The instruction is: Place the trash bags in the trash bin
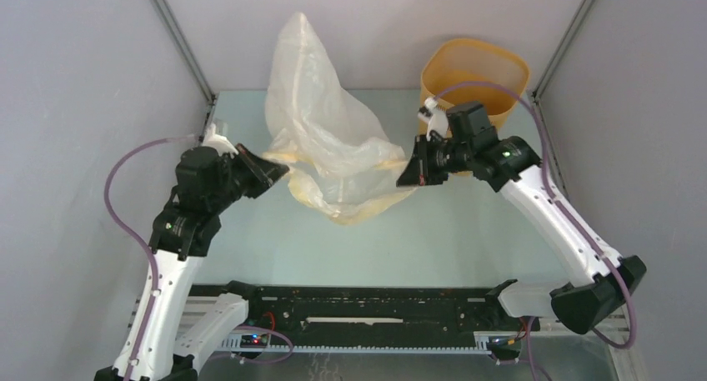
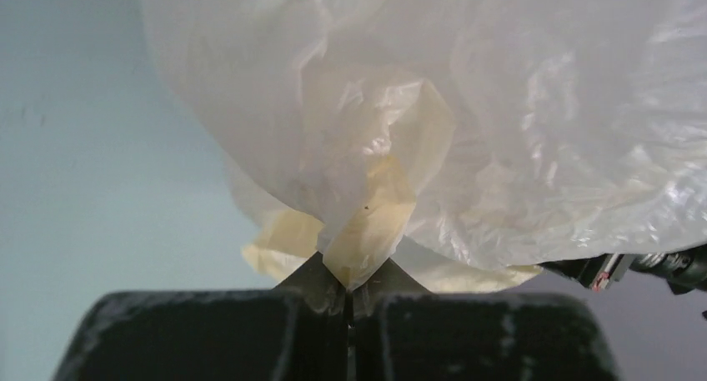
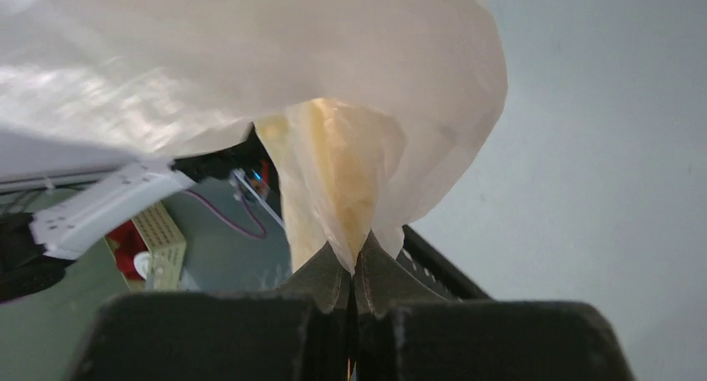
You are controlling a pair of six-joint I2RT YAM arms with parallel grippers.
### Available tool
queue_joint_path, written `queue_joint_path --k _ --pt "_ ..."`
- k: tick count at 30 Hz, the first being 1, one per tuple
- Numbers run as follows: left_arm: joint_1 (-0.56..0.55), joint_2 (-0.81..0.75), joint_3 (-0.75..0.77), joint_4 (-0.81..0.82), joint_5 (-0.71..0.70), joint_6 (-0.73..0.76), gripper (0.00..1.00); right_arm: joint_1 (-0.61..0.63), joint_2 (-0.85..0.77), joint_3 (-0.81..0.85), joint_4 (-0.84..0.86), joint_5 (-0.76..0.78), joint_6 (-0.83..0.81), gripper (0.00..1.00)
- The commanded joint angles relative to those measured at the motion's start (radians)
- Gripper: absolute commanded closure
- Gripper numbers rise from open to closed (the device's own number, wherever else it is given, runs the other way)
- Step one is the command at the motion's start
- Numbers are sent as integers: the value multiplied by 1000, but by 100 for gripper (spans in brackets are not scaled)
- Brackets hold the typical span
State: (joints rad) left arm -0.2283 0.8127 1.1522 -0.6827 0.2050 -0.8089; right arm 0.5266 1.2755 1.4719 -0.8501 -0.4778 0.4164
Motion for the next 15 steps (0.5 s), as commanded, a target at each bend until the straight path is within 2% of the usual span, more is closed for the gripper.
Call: queue_joint_path --k 1,4,7,9,11,13,15 --pt "6 5 -154 -190 76 32 100 13 52 -121 -183 -3 -45 100" --pt "5 -123 -194 -125 86 21 100 40 -1 -149 -185 46 -59 100" --pt "9 -207 -99 -24 81 -5 100 14 -56 -107 -151 10 -69 100" --pt "11 -163 48 98 174 -56 100 16 -112 -30 -99 -24 -93 100" --pt "12 -64 269 169 239 -82 100 39 -144 75 -51 -23 -130 100" --pt "12 34 499 138 243 -32 100 35 -135 178 -36 7 -148 100" --pt "11 84 613 31 156 53 100 1 -102 243 -38 15 -133 100"
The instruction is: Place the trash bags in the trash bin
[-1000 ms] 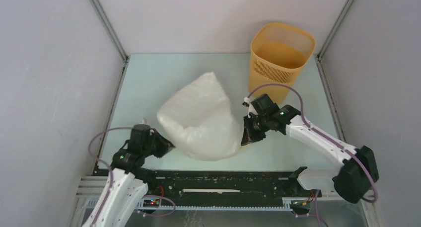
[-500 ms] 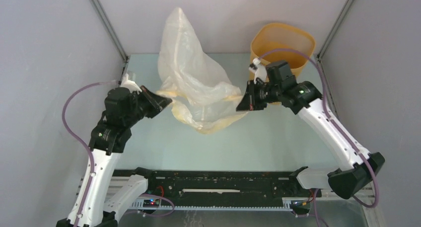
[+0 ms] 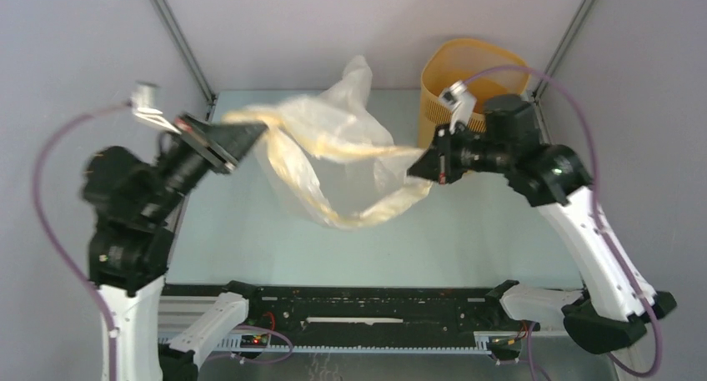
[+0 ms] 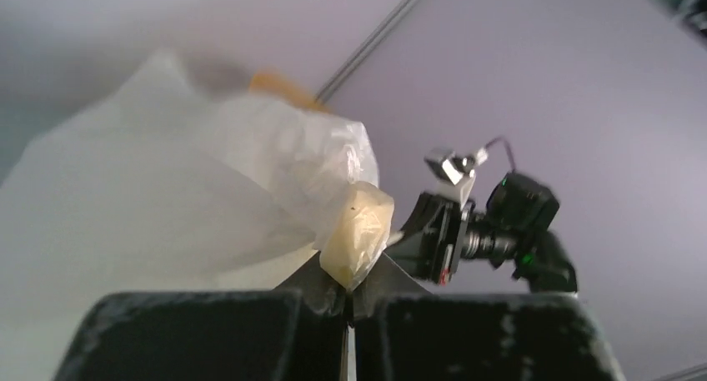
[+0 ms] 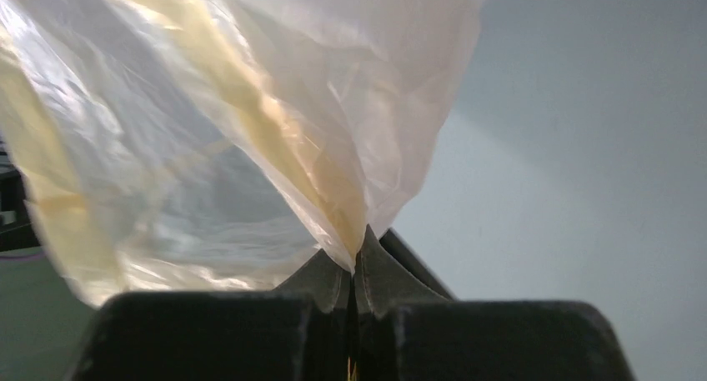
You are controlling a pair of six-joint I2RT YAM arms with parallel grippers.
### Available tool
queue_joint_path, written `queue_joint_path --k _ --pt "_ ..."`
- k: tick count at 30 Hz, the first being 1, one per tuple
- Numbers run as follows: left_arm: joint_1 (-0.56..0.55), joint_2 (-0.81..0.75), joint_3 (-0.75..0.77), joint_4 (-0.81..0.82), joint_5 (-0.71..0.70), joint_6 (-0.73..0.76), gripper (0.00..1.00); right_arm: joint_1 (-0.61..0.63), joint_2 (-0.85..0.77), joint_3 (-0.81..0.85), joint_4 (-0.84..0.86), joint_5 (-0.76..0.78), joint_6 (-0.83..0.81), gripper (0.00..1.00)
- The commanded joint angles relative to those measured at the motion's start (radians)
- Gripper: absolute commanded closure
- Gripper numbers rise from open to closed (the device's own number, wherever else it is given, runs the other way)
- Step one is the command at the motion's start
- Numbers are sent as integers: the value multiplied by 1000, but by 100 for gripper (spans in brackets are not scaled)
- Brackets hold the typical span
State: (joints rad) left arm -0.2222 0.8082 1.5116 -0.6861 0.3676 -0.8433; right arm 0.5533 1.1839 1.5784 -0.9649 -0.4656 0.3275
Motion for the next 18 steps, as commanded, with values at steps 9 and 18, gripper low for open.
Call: queue_joint_path --k 9,18 --pt "46 -60 -142 -142 -19 34 100 -139 -6 13 144 -100 69 100" --pt "46 -112 -153 -259 36 148 91 -155 86 89 214 -235 99 100"
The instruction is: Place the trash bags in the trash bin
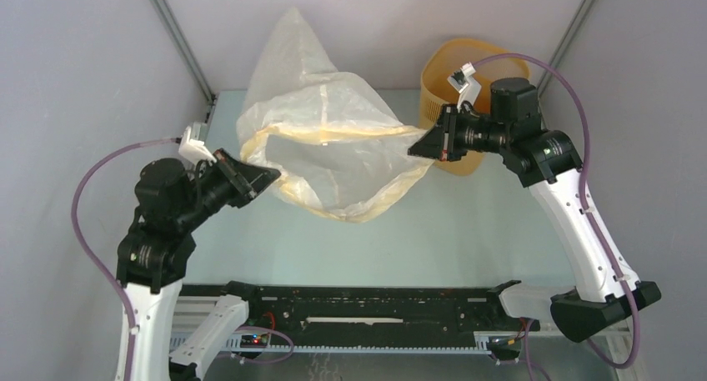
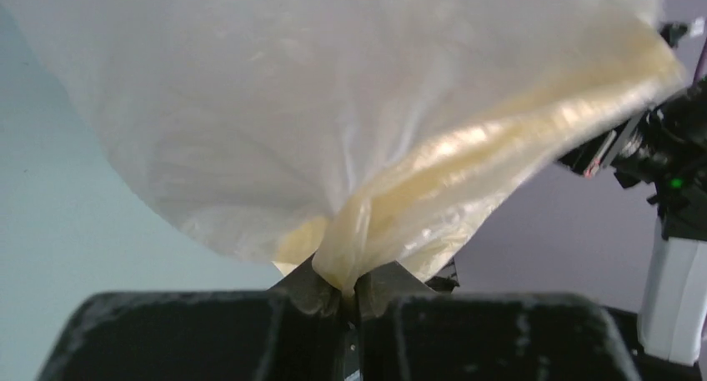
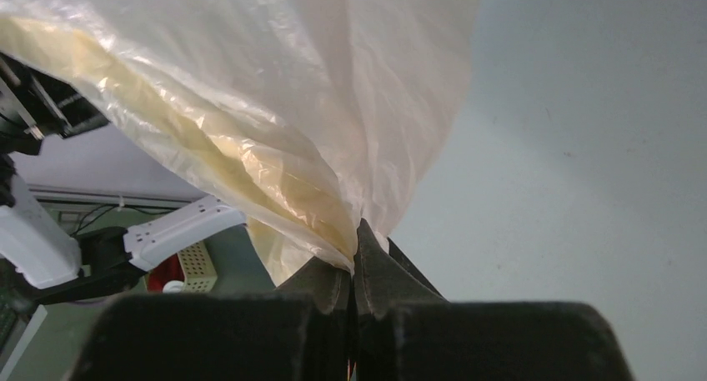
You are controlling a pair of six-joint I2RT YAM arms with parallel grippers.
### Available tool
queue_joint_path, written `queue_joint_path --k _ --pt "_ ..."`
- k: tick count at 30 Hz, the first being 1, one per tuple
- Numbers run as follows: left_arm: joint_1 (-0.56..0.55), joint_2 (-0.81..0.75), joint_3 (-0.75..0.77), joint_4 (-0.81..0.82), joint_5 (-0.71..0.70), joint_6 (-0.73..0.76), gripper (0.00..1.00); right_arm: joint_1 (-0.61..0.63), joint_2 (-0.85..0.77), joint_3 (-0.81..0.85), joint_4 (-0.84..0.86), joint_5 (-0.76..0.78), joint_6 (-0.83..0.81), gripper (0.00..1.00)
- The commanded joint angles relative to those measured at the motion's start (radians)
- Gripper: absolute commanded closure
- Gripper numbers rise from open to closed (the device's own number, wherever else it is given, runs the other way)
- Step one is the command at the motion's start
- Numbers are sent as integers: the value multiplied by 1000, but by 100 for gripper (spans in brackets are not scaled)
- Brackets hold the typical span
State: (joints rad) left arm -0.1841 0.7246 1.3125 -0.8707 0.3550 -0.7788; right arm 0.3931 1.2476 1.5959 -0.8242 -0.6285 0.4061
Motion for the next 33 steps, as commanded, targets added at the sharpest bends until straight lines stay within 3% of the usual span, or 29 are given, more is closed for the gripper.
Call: queue_joint_path --k 1,6,11,15,20,24,26,30,33 --pt "8 -23 63 -118 34 109 87 6 32 83 75 -76 22 100" --pt "8 39 147 -392 -41 249 62 8 64 88 108 -119 30 100" --pt "8 21 316 -419 -11 359 22 9 112 128 49 -135 -13 100" --pt "7 42 372 -430 -60 406 20 17 162 196 -23 -131 -47 100" --pt "8 120 564 -424 -99 400 20 32 205 264 -79 -117 -75 100" --pt "8 135 661 -407 -319 366 16 29 220 297 -109 -108 -83 100" --pt "8 121 605 -301 -234 379 16 29 231 318 -126 -113 -82 100" --pt "-14 212 536 -156 87 328 26 30 264 361 -183 -108 -59 100" --pt "-231 271 573 -153 -107 412 22 30 282 373 -208 -124 -29 100"
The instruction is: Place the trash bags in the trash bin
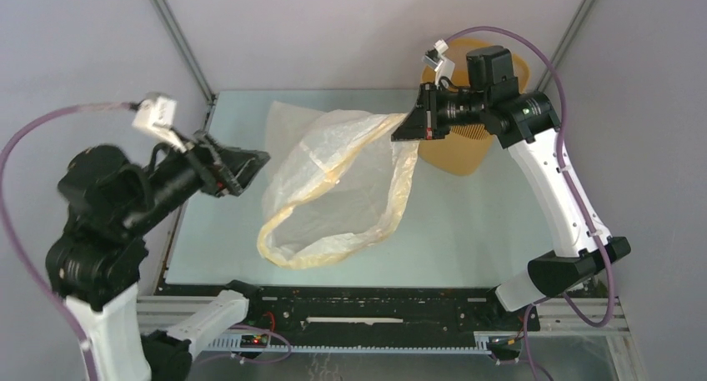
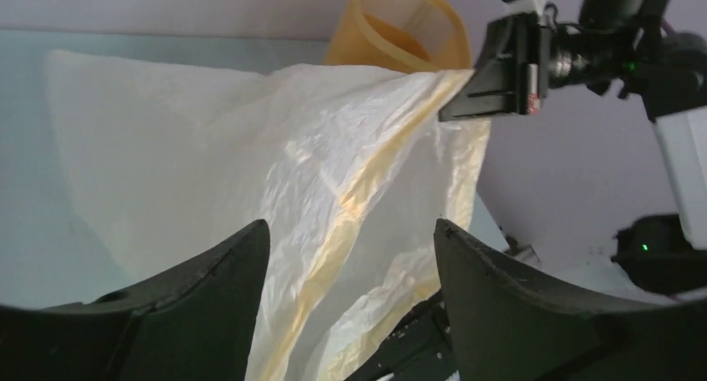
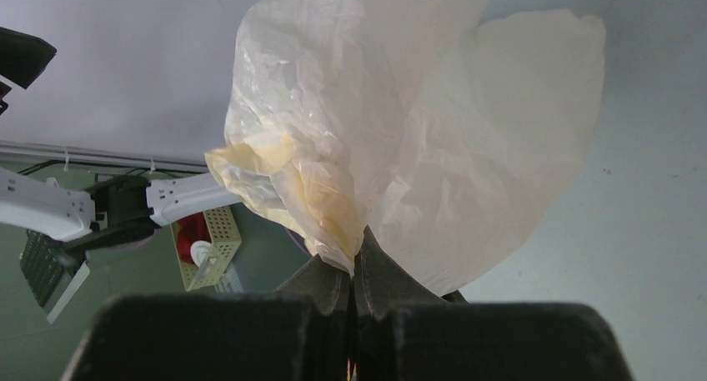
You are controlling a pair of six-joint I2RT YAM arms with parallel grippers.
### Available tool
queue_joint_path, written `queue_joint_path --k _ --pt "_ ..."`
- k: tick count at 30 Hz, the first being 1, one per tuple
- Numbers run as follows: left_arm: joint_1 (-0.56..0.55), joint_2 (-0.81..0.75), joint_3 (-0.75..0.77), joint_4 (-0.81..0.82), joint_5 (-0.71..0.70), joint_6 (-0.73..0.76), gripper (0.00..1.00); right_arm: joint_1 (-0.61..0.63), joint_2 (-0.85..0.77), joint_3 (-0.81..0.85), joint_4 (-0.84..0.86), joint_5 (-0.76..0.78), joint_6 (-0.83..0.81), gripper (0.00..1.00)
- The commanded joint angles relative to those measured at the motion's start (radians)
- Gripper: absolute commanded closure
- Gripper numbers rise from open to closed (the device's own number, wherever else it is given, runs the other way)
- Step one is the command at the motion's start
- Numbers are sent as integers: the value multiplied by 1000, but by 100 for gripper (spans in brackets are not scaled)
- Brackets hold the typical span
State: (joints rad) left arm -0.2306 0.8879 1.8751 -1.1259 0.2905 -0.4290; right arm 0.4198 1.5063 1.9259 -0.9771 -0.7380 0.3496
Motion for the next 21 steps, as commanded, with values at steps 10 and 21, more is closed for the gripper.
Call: queue_joint_path --k 10,21 --pt "-927 513 261 -160 -932 141 20 6 33 31 -25 -55 108 100" --pt "-953 527 33 67 -837 65 36 -46 -17 -69 220 -165 368 100"
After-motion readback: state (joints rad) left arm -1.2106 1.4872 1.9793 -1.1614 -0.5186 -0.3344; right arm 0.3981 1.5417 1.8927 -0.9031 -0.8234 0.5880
